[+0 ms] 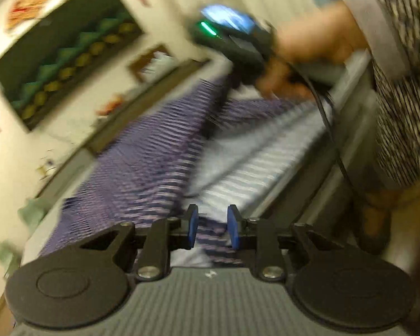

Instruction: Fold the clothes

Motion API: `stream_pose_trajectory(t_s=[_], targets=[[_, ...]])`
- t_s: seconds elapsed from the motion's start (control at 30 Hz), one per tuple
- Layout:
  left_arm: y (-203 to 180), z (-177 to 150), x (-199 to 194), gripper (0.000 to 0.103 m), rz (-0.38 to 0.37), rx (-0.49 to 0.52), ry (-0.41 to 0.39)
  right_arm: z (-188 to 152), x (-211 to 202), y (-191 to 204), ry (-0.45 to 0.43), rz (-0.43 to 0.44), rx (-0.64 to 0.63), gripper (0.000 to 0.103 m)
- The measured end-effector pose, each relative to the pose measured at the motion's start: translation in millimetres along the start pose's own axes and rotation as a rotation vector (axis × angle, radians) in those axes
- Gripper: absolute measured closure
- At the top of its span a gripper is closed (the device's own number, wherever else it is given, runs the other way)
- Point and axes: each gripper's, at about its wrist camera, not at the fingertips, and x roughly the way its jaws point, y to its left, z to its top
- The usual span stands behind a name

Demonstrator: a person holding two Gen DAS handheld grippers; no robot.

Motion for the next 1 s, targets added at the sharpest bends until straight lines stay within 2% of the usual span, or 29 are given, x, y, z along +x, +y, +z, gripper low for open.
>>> stream_pose_trajectory(t_s=[0.07,0.2,0.27,0.3,0.37,0.5,0.53,0.63,0.7,0.73,0.77,0.87,0.93,1.0], targets=[[-5.4,-1.0,20.8,0.079,0.002,0.046,0.021,0.7,-4.5,-6.2,-0.010,0.022,0.026,0.057],[0.9,-7.1,52.7,0.084,-0.023,0.088,0.056,-8.1,-55.9,-15.8,-0.114,0.049,0.041,0.052],[16.5,-15.0,61.7,0.094,-0.056,0.084,0.061,-22.7,-83.7,-20.1,-0.161,0.056,0.050,0.051],[20.5,-14.0,62.6,0.097,-0.076,0.074,0.063,-32.5,-96.5,-20.2,-0.182,0.065,0.050,0.051],[31.1,-11.1,62.3,0.100,-0.118,0.039,0.059,-53.8,-120.9,-15.2,-0.219,0.122,0.020,0.051],[55.8,0.2,57.8,0.100,-0.186,-0.072,0.035,-94.7,-143.3,19.1,-0.256,0.266,-0.157,0.051],[65.0,5.0,57.4,0.100,-0.203,-0.106,0.028,-102.3,-139.1,30.1,-0.238,0.275,-0.197,0.049],[92.6,17.6,58.8,0.100,-0.244,-0.203,0.017,-108.1,-116.0,47.1,-0.168,0.207,-0.272,0.049],[111.4,24.1,62.9,0.101,-0.259,-0.264,0.021,-107.9,-100.6,53.2,-0.130,0.154,-0.304,0.051],[120.4,26.0,68.1,0.100,-0.266,-0.292,0.030,-107.8,-92.9,56.3,-0.111,0.127,-0.320,0.058],[130.1,28.4,75.8,0.101,-0.262,-0.324,0.040,-102.5,-88.1,49.9,-0.101,0.121,-0.282,0.067],[147.1,29.4,95.8,0.100,-0.202,-0.383,0.084,-86.1,-74.3,29.7,-0.072,0.108,-0.162,0.084],[150.4,26.8,100.7,0.098,-0.152,-0.389,0.101,-76.3,-64.2,8.7,-0.052,0.105,-0.042,0.091],[145.0,23.6,91.4,0.098,-0.096,-0.358,0.084,-74.6,-57.3,-8.5,-0.033,0.131,0.057,0.092]])
